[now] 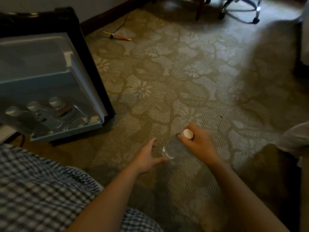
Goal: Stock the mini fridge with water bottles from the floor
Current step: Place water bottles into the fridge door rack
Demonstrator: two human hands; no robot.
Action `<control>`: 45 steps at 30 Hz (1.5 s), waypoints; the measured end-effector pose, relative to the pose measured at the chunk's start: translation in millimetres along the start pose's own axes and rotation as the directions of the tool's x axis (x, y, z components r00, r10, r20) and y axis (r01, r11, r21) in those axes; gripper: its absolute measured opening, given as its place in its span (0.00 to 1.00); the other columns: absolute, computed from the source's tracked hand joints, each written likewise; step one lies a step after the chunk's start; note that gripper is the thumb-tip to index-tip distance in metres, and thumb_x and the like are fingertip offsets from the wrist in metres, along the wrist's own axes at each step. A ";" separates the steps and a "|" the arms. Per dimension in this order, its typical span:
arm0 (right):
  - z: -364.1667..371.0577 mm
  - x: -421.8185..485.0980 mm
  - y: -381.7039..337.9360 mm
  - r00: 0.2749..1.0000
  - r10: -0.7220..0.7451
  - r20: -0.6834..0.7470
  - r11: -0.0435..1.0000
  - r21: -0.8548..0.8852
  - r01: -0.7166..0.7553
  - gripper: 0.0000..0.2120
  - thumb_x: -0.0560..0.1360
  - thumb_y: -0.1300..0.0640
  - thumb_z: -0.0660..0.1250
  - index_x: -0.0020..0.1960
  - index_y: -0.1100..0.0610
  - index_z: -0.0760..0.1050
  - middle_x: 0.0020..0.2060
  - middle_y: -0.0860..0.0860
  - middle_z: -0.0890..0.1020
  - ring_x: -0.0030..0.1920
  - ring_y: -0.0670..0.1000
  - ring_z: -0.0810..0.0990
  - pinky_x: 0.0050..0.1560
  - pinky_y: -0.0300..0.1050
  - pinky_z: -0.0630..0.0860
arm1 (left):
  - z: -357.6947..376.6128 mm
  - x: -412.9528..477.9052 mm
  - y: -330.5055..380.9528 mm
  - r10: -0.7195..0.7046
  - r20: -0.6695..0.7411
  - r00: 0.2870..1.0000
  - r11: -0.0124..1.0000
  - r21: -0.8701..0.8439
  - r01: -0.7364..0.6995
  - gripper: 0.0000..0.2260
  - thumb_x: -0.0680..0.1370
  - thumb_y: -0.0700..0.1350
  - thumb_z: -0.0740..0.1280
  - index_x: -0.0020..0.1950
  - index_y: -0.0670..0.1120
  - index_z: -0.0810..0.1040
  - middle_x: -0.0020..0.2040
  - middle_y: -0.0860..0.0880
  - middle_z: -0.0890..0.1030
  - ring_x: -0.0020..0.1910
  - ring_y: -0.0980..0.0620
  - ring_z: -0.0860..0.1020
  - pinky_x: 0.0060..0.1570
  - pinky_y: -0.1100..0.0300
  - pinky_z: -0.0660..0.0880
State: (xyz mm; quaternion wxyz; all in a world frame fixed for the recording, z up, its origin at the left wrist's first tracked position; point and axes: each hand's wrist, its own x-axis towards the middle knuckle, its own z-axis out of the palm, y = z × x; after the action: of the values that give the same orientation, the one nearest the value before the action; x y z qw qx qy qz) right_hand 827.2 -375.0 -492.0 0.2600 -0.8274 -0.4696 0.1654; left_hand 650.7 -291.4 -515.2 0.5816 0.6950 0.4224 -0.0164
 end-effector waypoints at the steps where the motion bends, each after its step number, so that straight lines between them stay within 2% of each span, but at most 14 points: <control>1: -5.1 -0.7 -11.5 0.998 -0.057 0.016 0.998 0.009 0.057 0.09 0.72 0.46 0.67 0.45 0.50 0.73 0.36 0.45 0.77 0.36 0.46 0.77 0.37 0.46 0.74 | -0.9 -0.8 1.2 0.029 -0.008 1.000 1.000 -0.008 -0.029 0.40 0.71 0.46 0.73 0.76 0.48 0.53 0.73 0.47 0.64 0.71 0.50 0.64 0.62 0.62 0.62; 5: -19.2 5.0 -52.4 0.971 -0.228 0.068 0.974 0.006 0.228 0.07 0.71 0.47 0.69 0.44 0.49 0.74 0.35 0.43 0.76 0.35 0.45 0.75 0.37 0.44 0.72 | -6.8 -7.1 2.0 0.142 -0.063 0.988 0.989 -0.033 -0.144 0.42 0.68 0.48 0.75 0.75 0.51 0.54 0.73 0.50 0.63 0.72 0.52 0.63 0.65 0.60 0.63; 8: -25.9 11.0 -79.7 0.941 -0.325 0.099 0.946 0.019 0.324 0.09 0.71 0.48 0.69 0.44 0.53 0.75 0.35 0.45 0.77 0.35 0.46 0.75 0.36 0.46 0.73 | -14.9 -15.4 7.0 0.242 -0.118 0.963 0.960 -0.111 -0.255 0.37 0.66 0.48 0.76 0.71 0.54 0.62 0.68 0.54 0.70 0.65 0.57 0.71 0.60 0.63 0.70; 12: -38.8 20.3 -118.4 0.895 -0.436 0.090 0.897 0.127 0.424 0.10 0.70 0.51 0.70 0.45 0.56 0.77 0.34 0.48 0.78 0.34 0.46 0.75 0.36 0.46 0.73 | -35.9 -25.8 21.1 0.294 -0.214 0.931 0.912 -0.229 -0.341 0.31 0.64 0.48 0.77 0.63 0.57 0.70 0.61 0.54 0.77 0.60 0.58 0.77 0.59 0.55 0.76; 16: -52.4 29.5 -160.5 0.860 -0.508 0.048 0.848 0.200 0.490 0.09 0.70 0.52 0.71 0.46 0.56 0.78 0.34 0.45 0.77 0.33 0.41 0.73 0.34 0.33 0.69 | -69.5 -39.9 37.9 0.337 -0.357 0.871 0.889 -0.185 -0.419 0.24 0.66 0.43 0.77 0.53 0.61 0.70 0.51 0.61 0.78 0.48 0.72 0.76 0.46 0.75 0.74; 19: -57.8 35.5 -194.0 0.840 -0.539 0.060 0.832 0.197 0.519 0.11 0.70 0.50 0.71 0.47 0.57 0.77 0.36 0.50 0.79 0.34 0.45 0.74 0.35 0.37 0.70 | -99.9 -53.3 41.5 0.349 -0.433 0.831 0.882 -0.148 -0.448 0.23 0.64 0.44 0.77 0.53 0.59 0.72 0.50 0.58 0.79 0.49 0.66 0.78 0.49 0.69 0.76; 21: -56.2 40.2 -212.7 0.835 -0.544 0.077 0.828 0.205 0.521 0.12 0.71 0.49 0.70 0.48 0.57 0.77 0.39 0.53 0.79 0.37 0.48 0.75 0.39 0.45 0.73 | -117.6 -59.7 40.4 0.331 -0.461 0.823 0.886 -0.148 -0.439 0.22 0.65 0.43 0.77 0.55 0.53 0.75 0.52 0.53 0.81 0.52 0.57 0.80 0.51 0.63 0.77; 24: -45.7 47.8 -240.5 0.837 -0.539 0.101 0.832 0.222 0.509 0.13 0.71 0.50 0.70 0.49 0.58 0.76 0.42 0.54 0.80 0.41 0.50 0.77 0.42 0.47 0.75 | -144.6 -70.6 37.3 0.318 -0.509 0.800 0.894 -0.120 -0.431 0.22 0.65 0.41 0.76 0.57 0.49 0.75 0.53 0.51 0.80 0.54 0.53 0.79 0.50 0.65 0.76; 27: -28.5 54.3 -264.0 0.827 -0.526 0.197 0.836 0.299 0.460 0.16 0.71 0.50 0.71 0.55 0.55 0.76 0.45 0.47 0.81 0.45 0.45 0.79 0.41 0.39 0.74 | -169.1 -83.2 36.0 0.308 -0.546 0.779 0.908 -0.076 -0.413 0.23 0.66 0.41 0.76 0.59 0.47 0.75 0.52 0.51 0.79 0.54 0.53 0.78 0.49 0.67 0.75; 32: -4.7 59.6 -299.7 0.803 -0.554 0.221 0.804 0.392 0.446 0.13 0.71 0.52 0.71 0.53 0.48 0.73 0.44 0.41 0.79 0.46 0.42 0.78 0.49 0.46 0.79 | -210.4 -105.1 30.9 0.283 -0.574 0.768 0.924 -0.051 -0.378 0.22 0.68 0.40 0.74 0.60 0.46 0.74 0.48 0.55 0.77 0.46 0.60 0.75 0.38 0.73 0.73; 36: 11.2 67.3 -307.9 0.796 -0.563 0.221 0.793 0.415 0.446 0.09 0.72 0.55 0.70 0.50 0.49 0.75 0.44 0.45 0.80 0.47 0.44 0.79 0.51 0.44 0.78 | -215.3 -98.5 21.1 0.247 -0.616 0.748 0.921 -0.091 -0.379 0.23 0.68 0.39 0.75 0.61 0.45 0.75 0.49 0.55 0.78 0.50 0.55 0.76 0.45 0.69 0.73; 39: 28.5 76.8 -309.9 0.801 -0.544 0.249 0.813 0.392 0.430 0.09 0.71 0.55 0.71 0.49 0.49 0.75 0.42 0.43 0.80 0.45 0.42 0.78 0.48 0.41 0.76 | -215.3 -90.4 7.8 0.186 -0.655 0.733 0.897 -0.192 -0.399 0.19 0.68 0.38 0.74 0.58 0.42 0.77 0.50 0.49 0.80 0.51 0.52 0.78 0.52 0.58 0.76; 41: 41.7 84.3 -310.3 0.812 -0.531 0.241 0.819 0.389 0.421 0.08 0.71 0.55 0.71 0.49 0.49 0.76 0.41 0.42 0.79 0.44 0.41 0.78 0.46 0.39 0.74 | -216.7 -85.8 -2.3 0.102 -0.668 0.737 0.855 -0.320 -0.409 0.17 0.70 0.38 0.73 0.58 0.43 0.77 0.51 0.50 0.79 0.54 0.53 0.77 0.52 0.59 0.74; 45: 66.7 90.5 -302.5 0.856 -0.473 0.208 0.832 0.426 0.356 0.12 0.71 0.58 0.71 0.54 0.55 0.77 0.42 0.41 0.79 0.44 0.39 0.77 0.43 0.31 0.71 | -215.6 -75.8 -14.9 -0.125 -0.652 0.748 0.770 -0.539 -0.341 0.24 0.74 0.41 0.69 0.69 0.41 0.69 0.66 0.44 0.73 0.68 0.46 0.69 0.61 0.58 0.67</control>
State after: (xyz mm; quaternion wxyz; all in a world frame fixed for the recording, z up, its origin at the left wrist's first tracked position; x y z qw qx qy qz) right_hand 629.3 -150.4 -371.6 0.3666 -0.6036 -0.6336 0.3160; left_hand 491.9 -157.7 -418.4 0.5930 0.4452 0.5346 0.4054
